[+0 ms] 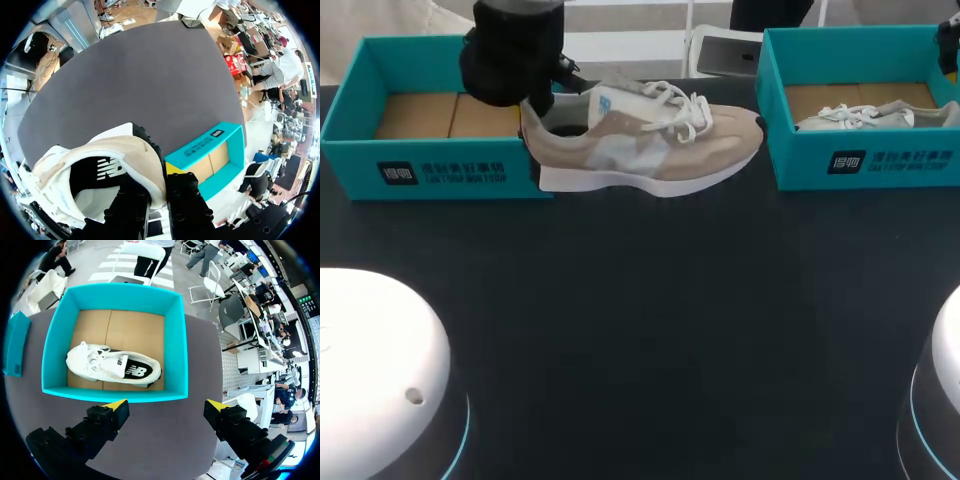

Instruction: Take the shoe out of the shoebox, open the shoe tongue, remove and reinsert the insole, then place the shoe into the shoebox

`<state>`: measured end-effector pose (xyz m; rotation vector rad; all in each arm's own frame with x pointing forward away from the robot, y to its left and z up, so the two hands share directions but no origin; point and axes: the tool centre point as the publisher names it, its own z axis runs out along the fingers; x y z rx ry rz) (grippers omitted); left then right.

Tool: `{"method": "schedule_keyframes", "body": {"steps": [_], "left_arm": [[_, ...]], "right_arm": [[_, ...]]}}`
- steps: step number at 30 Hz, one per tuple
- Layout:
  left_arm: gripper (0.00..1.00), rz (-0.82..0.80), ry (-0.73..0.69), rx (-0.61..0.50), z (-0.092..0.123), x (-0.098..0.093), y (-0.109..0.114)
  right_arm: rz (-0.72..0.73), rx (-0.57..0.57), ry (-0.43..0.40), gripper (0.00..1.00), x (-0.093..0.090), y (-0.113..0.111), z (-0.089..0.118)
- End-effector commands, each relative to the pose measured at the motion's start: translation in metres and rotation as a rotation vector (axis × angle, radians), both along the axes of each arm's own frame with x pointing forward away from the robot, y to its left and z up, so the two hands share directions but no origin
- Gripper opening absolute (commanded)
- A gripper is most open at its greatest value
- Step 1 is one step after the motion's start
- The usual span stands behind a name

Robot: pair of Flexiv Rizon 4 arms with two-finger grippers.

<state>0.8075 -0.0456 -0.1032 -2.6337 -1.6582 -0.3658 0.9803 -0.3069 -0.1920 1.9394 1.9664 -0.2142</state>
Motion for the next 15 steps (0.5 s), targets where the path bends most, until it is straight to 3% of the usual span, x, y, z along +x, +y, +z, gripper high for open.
{"method": "schedule_keyframes", "body": {"steps": [1, 3, 5, 8, 15], "left_arm": [[0.0, -0.003, -0.005, -0.007, 0.0, -0.001, 0.003], [0.0, -0.003, -0.005, -0.007, 0.0, -0.001, 0.003], [0.0, 0.029, 0.003, -0.004, -0.004, -0.012, 0.0], [0.0, 0.104, -0.017, 0.066, -0.011, -0.029, -0.01], [0.0, 0.136, 0.008, 0.07, -0.02, -0.058, -0.039]], "right_arm": [[0.001, -0.001, -0.002, 1.0, -0.001, 0.0, 0.0], [0.001, -0.001, -0.002, 1.0, -0.001, 0.0, 0.0], [0.001, -0.001, -0.002, 1.0, -0.001, 0.0, 0.0], [0.001, -0.001, -0.002, 1.0, -0.001, 0.0, 0.0], [0.001, -0.001, -0.002, 1.0, -0.001, 0.0, 0.0]]}}
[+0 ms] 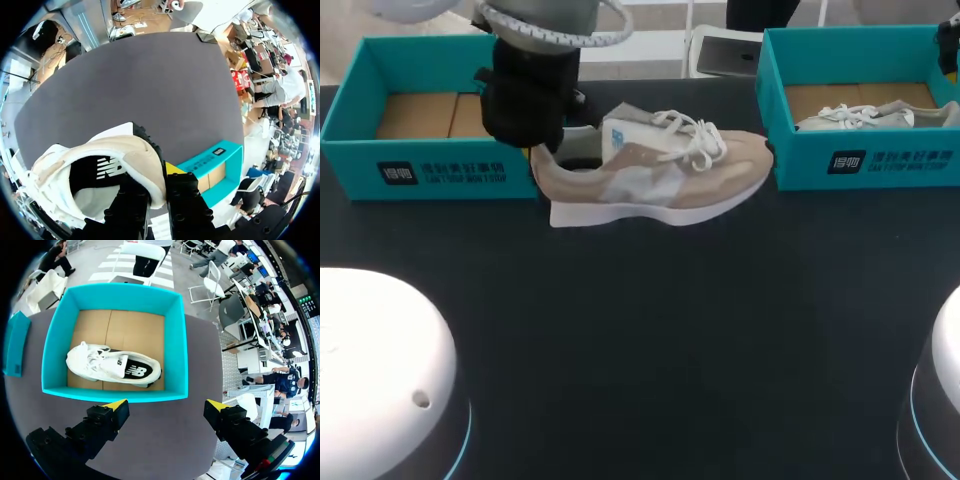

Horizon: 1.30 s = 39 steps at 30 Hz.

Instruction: Take the shoe out of the shoebox, open the shoe tongue, remove and reinsert the insole, then place the shoe into the shoebox

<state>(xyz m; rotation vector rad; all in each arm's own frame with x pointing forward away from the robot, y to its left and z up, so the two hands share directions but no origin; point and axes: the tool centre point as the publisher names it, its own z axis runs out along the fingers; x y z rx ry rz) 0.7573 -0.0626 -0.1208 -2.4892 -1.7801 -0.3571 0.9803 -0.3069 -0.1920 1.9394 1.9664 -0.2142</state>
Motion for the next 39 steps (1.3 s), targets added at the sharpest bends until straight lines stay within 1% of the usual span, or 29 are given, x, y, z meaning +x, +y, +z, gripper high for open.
{"method": "schedule_keyframes", "body": {"steps": [1, 2, 6, 10, 13, 17, 21, 25, 27, 28, 37, 39], "left_arm": [[0.0, 0.01, -0.001, 0.027, -0.005, -0.011, -0.027], [0.0, 0.009, -0.026, 0.049, -0.008, -0.012, -0.031], [0.0, 0.003, -0.066, 0.061, -0.028, -0.021, -0.05], [0.0, -0.026, -0.052, 0.076, -0.055, -0.026, -0.065], [0.0, -0.036, -0.04, 0.083, -0.076, -0.029, -0.069], [0.0, -0.042, -0.043, 0.11, -0.106, -0.032, -0.067], [0.0, -0.01, -0.025, 0.119, -0.129, -0.03, -0.061], [0.0, -0.001, -0.032, 0.114, -0.144, -0.035, -0.057], [0.0, 0.0, -0.071, 0.091, -0.152, -0.037, -0.054], [0.0, 0.002, -0.079, 0.102, -0.156, -0.038, -0.052], [0.0, 0.014, -0.039, 0.067, -0.195, -0.041, -0.045], [0.0, 0.022, -0.043, 0.082, -0.202, -0.041, -0.045]], "right_arm": [[0.001, -0.001, -0.002, 1.0, -0.001, 0.0, 0.0], [0.001, -0.001, -0.002, 1.0, -0.001, 0.0, 0.0], [0.001, -0.001, -0.002, 1.0, -0.001, 0.0, 0.0], [0.001, -0.001, -0.002, 1.0, -0.001, 0.0, 0.0], [0.001, -0.001, -0.002, 1.0, -0.001, 0.0, 0.0], [0.001, -0.001, -0.002, 1.0, -0.001, 0.0, 0.0], [0.001, -0.001, -0.002, 1.0, -0.001, 0.0, 0.0], [0.001, -0.001, -0.002, 1.0, -0.001, 0.0, 0.0], [0.001, -0.001, -0.002, 1.0, -0.001, 0.0, 0.0], [0.001, -0.001, -0.002, 1.0, -0.001, 0.0, 0.0], [0.001, -0.001, -0.002, 1.0, -0.001, 0.0, 0.0], [0.001, -0.001, -0.002, 1.0, -0.001, 0.0, 0.0]]}}
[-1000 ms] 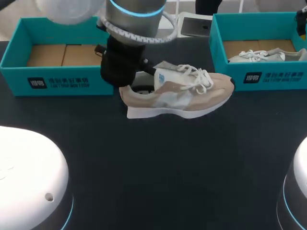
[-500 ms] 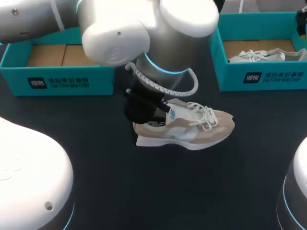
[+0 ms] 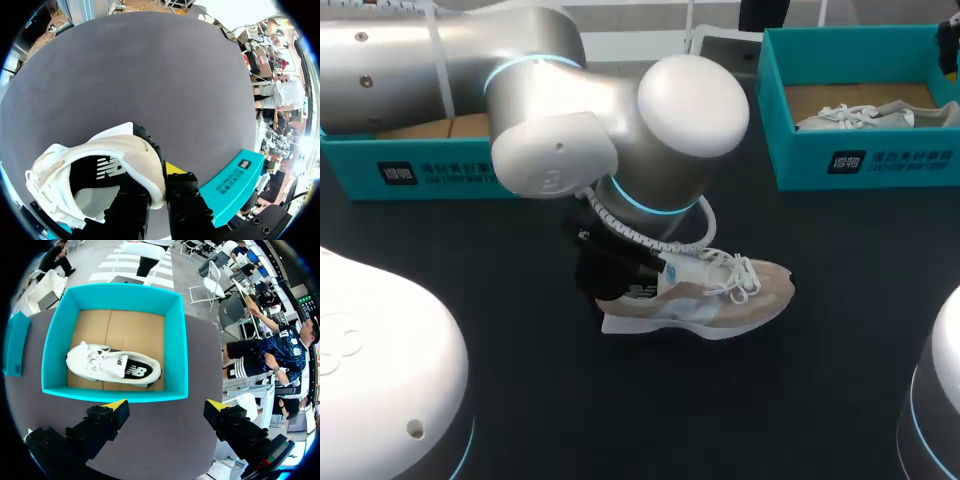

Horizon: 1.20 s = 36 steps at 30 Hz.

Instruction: Take the shoe out of the shoebox, open the shoe tongue, remove and reinsert the insole, then place the shoe into the shoebox

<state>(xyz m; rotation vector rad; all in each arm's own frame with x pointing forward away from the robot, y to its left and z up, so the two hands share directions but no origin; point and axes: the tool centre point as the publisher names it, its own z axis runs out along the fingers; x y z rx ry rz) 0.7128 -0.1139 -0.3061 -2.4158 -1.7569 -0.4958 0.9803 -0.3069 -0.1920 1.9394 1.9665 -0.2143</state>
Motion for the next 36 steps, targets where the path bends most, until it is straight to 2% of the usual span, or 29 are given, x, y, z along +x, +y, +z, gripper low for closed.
{"method": "schedule_keyframes", "body": {"steps": [1, 8, 15, 17, 22, 23, 24, 25, 36], "left_arm": [[0.0, 0.006, 0.017, -0.02, -0.02, 0.003, 0.007], [0.0, 0.03, 0.032, 0.013, -0.041, 0.003, 0.011], [0.0, 0.06, 0.036, 0.034, -0.047, 0.0, 0.013], [0.29, 0.063, 0.04, 0.035, -0.048, 0.0, 0.013], [0.49, 0.069, 0.055, 0.036, -0.049, -0.001, 0.015], [0.76, 0.071, 0.057, 0.033, -0.049, -0.001, 0.016], [0.94, 0.072, 0.065, 0.021, -0.047, -0.001, 0.017], [1.0, 0.071, 0.063, 0.016, -0.044, -0.001, 0.017], [1.0, 0.134, 0.058, -0.233, 0.016, -0.002, 0.027]], "right_arm": [[0.001, -0.001, -0.002, 1.0, -0.001, 0.0, 0.0], [0.001, -0.001, -0.002, 1.0, -0.001, 0.0, 0.0], [0.001, -0.001, -0.002, 1.0, -0.001, 0.0, 0.0], [0.001, -0.001, -0.002, 1.0, -0.001, 0.0, 0.0], [0.001, -0.001, -0.002, 1.0, -0.001, 0.0, 0.0], [0.001, -0.001, -0.002, 1.0, -0.001, 0.0, 0.0], [0.001, -0.001, -0.002, 1.0, -0.001, 0.0, 0.0], [0.001, -0.001, -0.002, 1.0, -0.001, 0.0, 0.0], [0.001, -0.001, -0.002, 1.0, -0.001, 0.0, 0.0]]}}
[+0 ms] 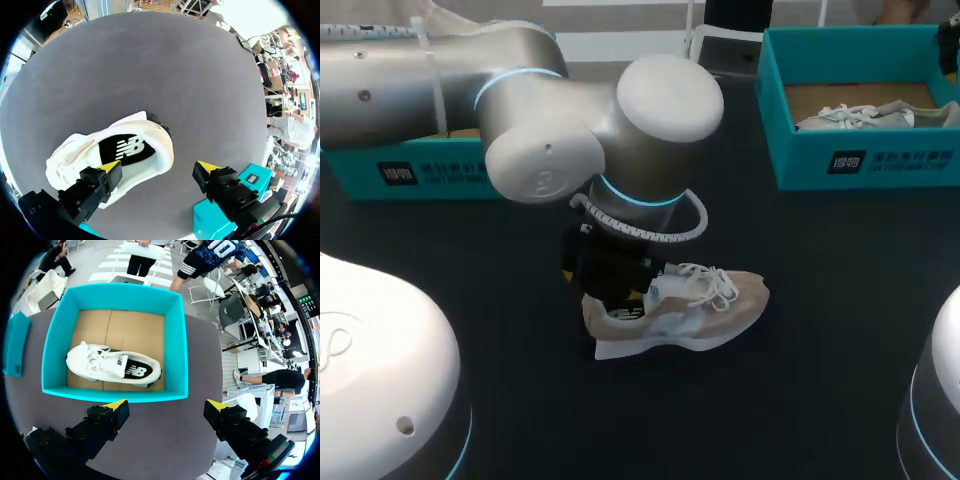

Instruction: Take the shoe out of the shoebox, open the shoe tongue, remove and reinsert the insole, then place the shoe into the shoebox

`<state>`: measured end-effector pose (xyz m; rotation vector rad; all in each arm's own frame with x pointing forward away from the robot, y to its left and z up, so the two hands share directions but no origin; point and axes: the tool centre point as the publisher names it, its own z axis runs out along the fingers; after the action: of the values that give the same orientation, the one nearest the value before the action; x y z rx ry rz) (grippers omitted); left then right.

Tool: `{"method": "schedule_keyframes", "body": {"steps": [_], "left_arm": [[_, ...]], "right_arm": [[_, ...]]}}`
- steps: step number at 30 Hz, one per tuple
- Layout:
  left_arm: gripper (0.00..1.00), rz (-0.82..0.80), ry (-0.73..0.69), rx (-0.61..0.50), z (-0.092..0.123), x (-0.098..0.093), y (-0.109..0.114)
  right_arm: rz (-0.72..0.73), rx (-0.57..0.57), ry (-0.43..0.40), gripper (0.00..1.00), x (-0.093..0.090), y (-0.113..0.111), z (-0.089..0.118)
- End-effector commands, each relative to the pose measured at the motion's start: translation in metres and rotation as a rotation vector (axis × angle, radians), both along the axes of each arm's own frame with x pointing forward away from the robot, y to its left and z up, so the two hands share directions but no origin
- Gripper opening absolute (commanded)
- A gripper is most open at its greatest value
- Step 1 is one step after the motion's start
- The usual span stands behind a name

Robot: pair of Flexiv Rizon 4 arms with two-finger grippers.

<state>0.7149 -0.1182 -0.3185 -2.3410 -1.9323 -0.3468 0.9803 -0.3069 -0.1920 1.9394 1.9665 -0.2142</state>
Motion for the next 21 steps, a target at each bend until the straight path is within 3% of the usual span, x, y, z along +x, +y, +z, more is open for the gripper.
{"method": "schedule_keyframes", "body": {"steps": [1, 5, 9, 21], "left_arm": [[1.0, 0.038, 0.009, -0.171, 0.032, -0.004, 0.034], [1.0, 0.154, 0.051, -0.311, 0.043, -0.009, 0.045], [1.0, 0.285, 0.206, -0.583, 0.051, -0.02, 0.061], [1.0, 0.285, 0.206, -0.583, 0.051, -0.02, 0.061]], "right_arm": [[0.001, -0.001, -0.002, 1.0, -0.001, 0.0, 0.0], [0.001, -0.001, -0.002, 1.0, -0.001, 0.0, 0.0], [0.001, -0.001, -0.002, 1.0, -0.001, 0.0, 0.0], [0.001, -0.001, -0.002, 1.0, -0.001, 0.0, 0.0]]}}
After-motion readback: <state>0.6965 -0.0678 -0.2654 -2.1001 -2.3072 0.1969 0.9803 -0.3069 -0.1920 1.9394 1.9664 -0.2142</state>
